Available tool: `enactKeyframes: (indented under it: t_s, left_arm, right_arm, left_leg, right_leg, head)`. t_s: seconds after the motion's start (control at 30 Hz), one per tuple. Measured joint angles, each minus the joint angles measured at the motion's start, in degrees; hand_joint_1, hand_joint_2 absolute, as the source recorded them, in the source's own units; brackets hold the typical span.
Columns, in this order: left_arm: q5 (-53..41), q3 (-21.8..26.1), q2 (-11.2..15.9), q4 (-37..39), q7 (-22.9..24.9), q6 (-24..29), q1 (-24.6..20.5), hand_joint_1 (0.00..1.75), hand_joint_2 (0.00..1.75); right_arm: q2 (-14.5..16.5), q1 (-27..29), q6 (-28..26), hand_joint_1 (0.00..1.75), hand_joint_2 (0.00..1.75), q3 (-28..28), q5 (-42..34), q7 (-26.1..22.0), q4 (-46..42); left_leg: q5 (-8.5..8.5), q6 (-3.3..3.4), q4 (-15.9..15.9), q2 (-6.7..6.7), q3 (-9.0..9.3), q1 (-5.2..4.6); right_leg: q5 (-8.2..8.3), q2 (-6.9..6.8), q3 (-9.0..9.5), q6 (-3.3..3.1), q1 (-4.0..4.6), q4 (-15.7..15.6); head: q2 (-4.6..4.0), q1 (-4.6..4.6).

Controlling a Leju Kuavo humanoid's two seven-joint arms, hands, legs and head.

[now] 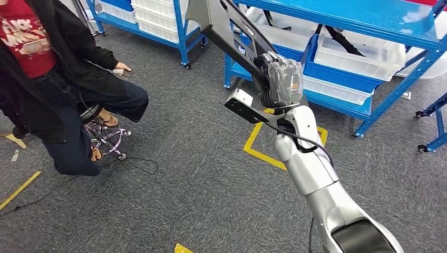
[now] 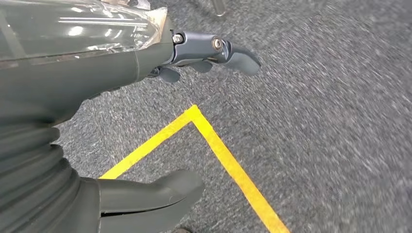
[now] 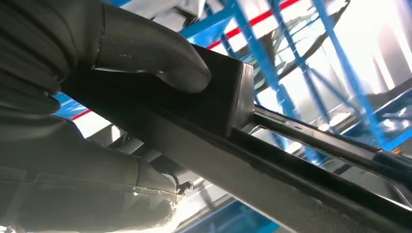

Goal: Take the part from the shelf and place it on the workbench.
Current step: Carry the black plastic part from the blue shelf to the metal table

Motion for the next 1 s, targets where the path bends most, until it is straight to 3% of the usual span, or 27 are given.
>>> enactKeyframes:
  t_s: [0.03, 0.1, 0.17, 0.2, 0.23, 0.3, 0.37, 0.43, 0.47, 0.5, 0.57, 0.63, 0.7, 0.73, 0.77, 0.83, 0.9, 1.0]
  left_arm:
    - [-0.05, 0.01, 0.01, -0.01, 0.05, 0.00, -0.07, 0.00, 1.75]
    - [-0.07, 0.02, 0.04, -0.03, 0.10, -0.01, -0.27, 0.00, 1.75]
    - [-0.08, 0.02, 0.07, -0.03, 0.10, -0.02, -0.36, 0.00, 1.75]
    - [-0.08, 0.02, 0.04, -0.02, 0.10, -0.02, -0.34, 0.00, 1.75]
    - [-0.07, 0.02, 0.01, -0.02, 0.10, -0.02, -0.32, 0.00, 1.75]
    - [-0.06, 0.02, -0.08, -0.01, 0.09, -0.01, -0.30, 0.00, 1.75]
    - [-0.07, 0.03, -0.17, -0.01, 0.08, 0.00, -0.30, 0.00, 1.75]
    - [-0.07, 0.04, -0.23, -0.01, 0.08, 0.00, -0.19, 0.00, 1.75]
    - [-0.08, 0.04, -0.17, -0.01, 0.08, 0.00, -0.11, 0.00, 1.75]
    - [-0.08, 0.04, -0.18, 0.00, 0.08, 0.00, 0.00, 0.00, 1.75]
    - [-0.09, 0.05, -0.16, 0.02, 0.05, 0.00, 0.04, 0.00, 1.75]
    - [-0.10, 0.05, -0.18, 0.03, 0.04, 0.00, -0.03, 0.00, 1.75]
    - [-0.10, 0.05, -0.19, 0.03, 0.04, 0.00, -0.05, 0.00, 1.75]
    - [-0.10, 0.06, -0.20, 0.03, 0.04, 0.00, -0.04, 0.00, 1.75]
    - [-0.09, 0.06, -0.19, 0.03, 0.02, -0.01, -0.04, 0.00, 1.75]
    - [-0.03, 0.09, -0.19, 0.02, -0.09, -0.04, -0.09, 0.00, 1.75]
    - [0.07, 0.20, -0.28, 0.00, -0.31, -0.16, -0.16, 0.00, 1.75]
    - [0.14, 0.55, -0.32, 0.00, -0.63, -0.24, 0.03, 0.00, 1.75]
  right_arm:
    - [0.09, 0.48, 0.24, 1.75, 1.75, -0.19, 0.35, 0.19, -0.60]
    - [0.11, 1.50, 0.51, 1.75, 1.75, -0.60, 0.74, 0.38, -1.47]
    - [0.09, 2.57, 0.70, 1.75, 1.75, -0.87, 1.02, 0.56, -1.96]
    - [0.10, 3.06, 0.76, 1.75, 1.75, -0.98, 1.18, 0.64, -2.21]
    - [0.11, 3.46, 0.81, 1.75, 1.75, -1.12, 1.38, 0.69, -2.53]
    - [0.14, 3.93, 0.96, 1.75, 1.75, -1.44, 1.73, 0.71, -3.31]
    - [0.20, 4.28, 1.14, 1.75, 1.75, -1.81, 1.97, 0.71, -4.14]
    - [0.28, 4.78, 1.25, 1.75, 1.75, -2.10, 2.16, 0.71, -4.89]
    - [0.33, 5.02, 1.27, 1.75, 1.75, -2.20, 2.26, 0.71, -5.22]
    - [0.40, 5.20, 1.30, 1.75, 1.75, -2.24, 2.32, 0.71, -5.52]
    - [0.57, 5.56, 1.33, 1.75, 1.75, -2.33, 2.39, 0.71, -6.11]
    - [0.67, 5.91, 1.35, 1.75, 1.75, -2.42, 2.41, 0.71, -6.47]
    - [0.68, 6.33, 1.36, 1.75, 1.75, -2.45, 2.41, 0.71, -6.58]
    - [0.68, 6.56, 1.43, 1.75, 1.75, -2.46, 2.42, 0.71, -6.64]
    - [0.68, 6.78, 1.61, 1.75, 1.75, -2.51, 2.43, 0.71, -6.82]
    - [0.67, 7.15, 2.26, 1.75, 1.75, -2.82, 2.39, 0.62, -7.56]
    - [0.53, 7.27, 3.00, 1.75, 1.75, -3.37, 1.98, 0.21, -8.38]
    - [0.26, 7.29, 3.56, 1.75, 1.75, -3.98, 0.72, -0.77, -8.86]
  left_leg:
    - [0.18, 0.54, -0.17, -0.54, 0.05, 0.02]
    - [0.37, 1.24, -0.28, -1.73, 0.00, -0.01]
    - [0.45, 1.52, -0.28, -3.16, -0.08, -0.21]
    - [0.50, 1.60, -0.27, -3.91, -0.09, -0.35]
    - [0.57, 1.65, -0.26, -4.67, -0.09, -0.49]
    - [0.74, 1.61, -0.24, -6.09, -0.09, -0.67]
    - [0.87, 1.32, -0.17, -7.31, -0.21, -0.88]
    - [1.07, 0.80, -0.23, -8.31, -0.42, -0.91]
    - [1.17, 0.53, -0.24, -8.69, -0.58, -0.84]
    - [0.97, 0.28, 0.05, -8.29, -0.83, -0.87]
    - [-1.35, -0.27, 3.59, -5.63, -2.57, -0.89]
    - [-5.25, -0.99, 11.28, -2.83, -6.25, -0.44]
    - [-6.87, -1.69, 16.60, -2.02, -8.97, 0.31]
    - [-6.11, -2.00, 16.05, -1.73, -8.68, 0.69]
    - [-4.54, -2.28, 13.17, -1.20, -7.10, 1.02]
    - [-1.36, -2.65, 5.01, 1.08, -2.34, 1.33]
    - [-0.30, -2.23, 0.82, 2.29, 0.07, 1.09]
    - [-0.23, -0.63, 0.31, 0.50, 0.09, 0.38]
  right_leg:
    - [-1.01, 1.14, -0.77, 0.02, -0.16, 1.72]
    - [-4.26, 3.92, -4.16, -0.46, -0.28, 8.94]
    - [-6.57, 4.93, -7.83, -0.61, -0.04, 16.10]
    - [-6.50, 5.10, -8.43, -0.44, 0.12, 16.99]
    - [-5.46, 5.29, -7.72, -0.19, 0.27, 15.24]
    - [-2.07, 6.65, -3.89, -0.04, 0.46, 7.02]
    - [0.22, 8.20, -0.99, -0.72, 0.69, 0.76]
    - [0.75, 8.08, -0.39, -1.63, 1.01, -0.34]
    - [0.96, 7.53, -0.20, -2.04, 0.71, -0.49]
    - [1.19, 7.01, 0.03, -2.43, 0.47, -0.71]
    - [1.56, 5.87, 0.35, -3.25, -0.13, -1.18]
    - [1.58, 4.74, 0.38, -3.64, 0.01, -1.24]
    - [1.52, 3.52, 0.31, -3.61, 0.05, -1.22]
    - [1.44, 2.91, 0.33, -3.49, 0.01, -1.20]
    - [1.30, 2.32, 0.41, -3.28, -0.07, -1.17]
    - [0.84, 1.27, 0.63, -2.55, 0.08, -0.95]
    - [0.38, 0.37, 0.79, -1.72, 0.49, -0.77]
    - [-0.12, -0.73, 1.12, -0.46, 0.66, -0.73]
  head:
    - [0.00, 0.02]
    - [0.00, 0.07]
    - [0.00, 0.08]
    - [0.00, 0.08]
    - [0.00, 0.07]
    - [0.00, 0.06]
    - [0.00, 0.02]
    - [0.00, -0.02]
    - [0.00, -0.01]
    - [0.00, -0.02]
    - [0.00, -0.21]
    - [0.00, -0.43]
    - [0.00, -0.44]
    - [0.00, -0.44]
    - [0.00, -0.43]
    - [0.00, -0.47]
    - [0.00, -0.25]
    - [0.00, 0.09]
